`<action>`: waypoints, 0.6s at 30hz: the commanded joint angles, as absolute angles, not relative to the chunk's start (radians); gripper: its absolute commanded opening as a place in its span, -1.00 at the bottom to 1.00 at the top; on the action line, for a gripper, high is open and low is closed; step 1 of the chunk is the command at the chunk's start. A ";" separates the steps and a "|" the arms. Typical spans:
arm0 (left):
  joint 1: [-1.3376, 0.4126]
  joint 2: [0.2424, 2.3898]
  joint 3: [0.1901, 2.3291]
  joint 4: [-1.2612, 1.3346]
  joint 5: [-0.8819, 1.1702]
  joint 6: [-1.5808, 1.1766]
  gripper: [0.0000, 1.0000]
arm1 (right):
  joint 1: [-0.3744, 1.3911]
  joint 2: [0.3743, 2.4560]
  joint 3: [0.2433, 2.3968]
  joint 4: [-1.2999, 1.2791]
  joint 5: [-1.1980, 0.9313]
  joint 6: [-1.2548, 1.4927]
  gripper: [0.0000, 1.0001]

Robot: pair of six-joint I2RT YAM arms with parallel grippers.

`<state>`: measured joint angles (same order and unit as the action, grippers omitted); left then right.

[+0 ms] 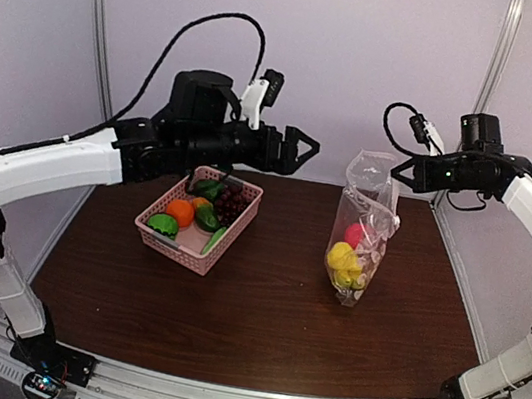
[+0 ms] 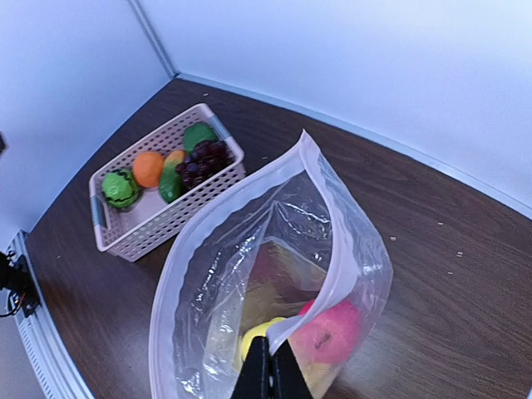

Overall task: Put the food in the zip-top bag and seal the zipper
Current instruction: Place the fake fruit in the zipper food storage bag, then pick up the fake fruit from the bin.

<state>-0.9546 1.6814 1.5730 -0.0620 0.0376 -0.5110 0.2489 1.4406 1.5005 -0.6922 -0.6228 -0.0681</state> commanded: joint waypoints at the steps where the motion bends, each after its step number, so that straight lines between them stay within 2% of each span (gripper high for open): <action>1: -0.905 1.575 1.505 -0.275 -0.234 -0.364 0.95 | 0.195 1.422 1.586 -0.711 -0.479 -0.141 -1.00; 5: -0.827 1.546 1.420 -0.424 -0.318 -0.387 0.95 | 0.196 1.387 1.579 -0.686 -0.472 -0.143 -1.00; 10: -0.701 1.555 1.329 -0.518 -0.271 -0.447 0.90 | 0.232 1.385 1.482 -0.636 -0.546 -0.116 -1.00; 18: -0.581 1.713 1.360 -0.627 -0.236 -0.428 0.79 | 0.308 1.414 1.342 -0.575 -0.574 -0.119 -1.00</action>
